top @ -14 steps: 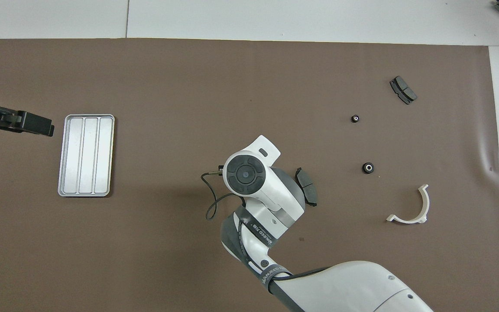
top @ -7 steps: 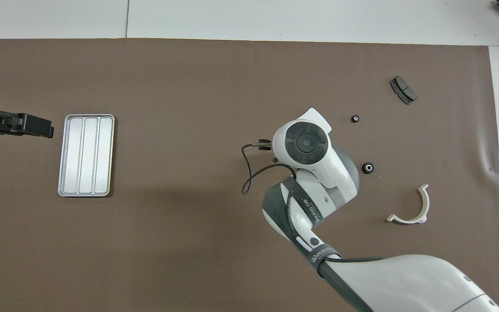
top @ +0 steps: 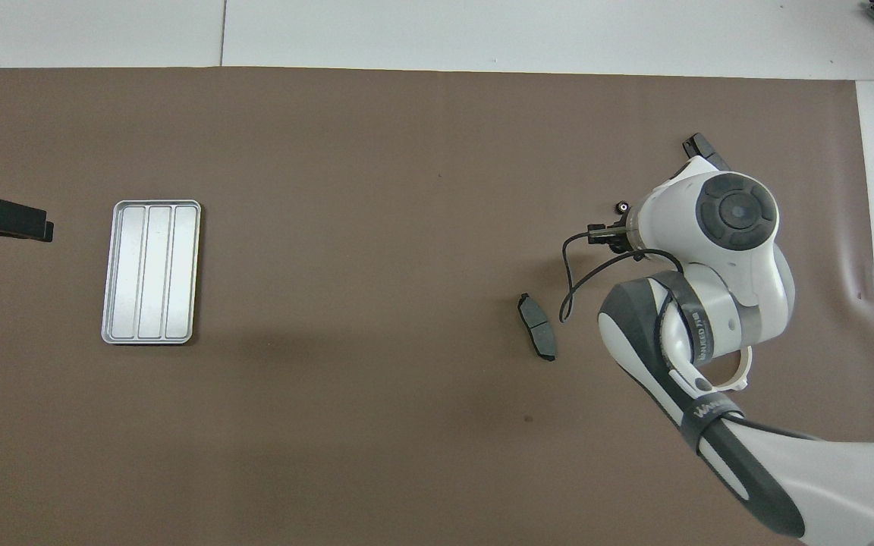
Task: Place bearing gear from tray to pile
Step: 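Carry the bearing to the pile and open the right gripper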
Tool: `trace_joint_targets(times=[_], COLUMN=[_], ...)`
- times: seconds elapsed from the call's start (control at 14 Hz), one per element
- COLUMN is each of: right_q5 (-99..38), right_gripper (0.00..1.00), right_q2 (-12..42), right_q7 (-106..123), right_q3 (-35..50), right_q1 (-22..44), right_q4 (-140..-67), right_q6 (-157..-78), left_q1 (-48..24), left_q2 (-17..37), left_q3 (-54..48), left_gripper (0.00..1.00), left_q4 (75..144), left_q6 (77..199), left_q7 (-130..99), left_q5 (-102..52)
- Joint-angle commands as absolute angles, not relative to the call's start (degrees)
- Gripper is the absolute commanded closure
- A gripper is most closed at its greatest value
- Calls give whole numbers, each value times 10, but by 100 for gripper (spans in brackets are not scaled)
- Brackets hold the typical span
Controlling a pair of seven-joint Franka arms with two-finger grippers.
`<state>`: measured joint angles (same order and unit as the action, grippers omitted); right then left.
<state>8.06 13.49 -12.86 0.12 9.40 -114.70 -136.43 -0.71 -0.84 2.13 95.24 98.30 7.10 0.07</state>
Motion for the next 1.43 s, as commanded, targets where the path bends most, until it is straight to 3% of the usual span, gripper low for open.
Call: trace_joint_targets(times=[0.0, 0.29, 0.5, 0.64, 0.79, 0.86, 1.07, 1.36], right_q5=[82, 82, 82, 82, 82, 81, 78, 68], right_gripper=[89, 88, 78, 58, 4, 0, 0, 0], right_q2=[128, 151, 159, 159, 158, 156, 128, 75], right_q7=[-65, -37, -38, -37, -40, -41, -47, -75], right_q3=[11, 11, 11, 11, 11, 11, 11, 12], right_q1=[42, -1, -5, -14, -14, -14, -13, -6], right_q4=[-1197, -1204, -1204, -1206, -1204, -1201, -1189, -1141], right_q6=[-1425, -1469, -1470, -1467, -1461, -1457, -1431, -1328], left_q1=[15, 13, -9, -18, -18, -18, -18, -18], left_q2=[-25, -22, -18, -19, -20, -21, -21, -21], left_q3=[18, 16, 5, 5, 4, 4, 3, 3], left_gripper=[0, 0, 0, 0, 0, 0, 0, 0], left_q4=[970, 964, 960, 961, 962, 962, 962, 958], left_q6=[993, 996, 999, 998, 997, 996, 995, 989], left_q7=[104, 108, 105, 105, 106, 106, 105, 105], left_q5=[11, 11, 10, 10, 10, 10, 9, 4])
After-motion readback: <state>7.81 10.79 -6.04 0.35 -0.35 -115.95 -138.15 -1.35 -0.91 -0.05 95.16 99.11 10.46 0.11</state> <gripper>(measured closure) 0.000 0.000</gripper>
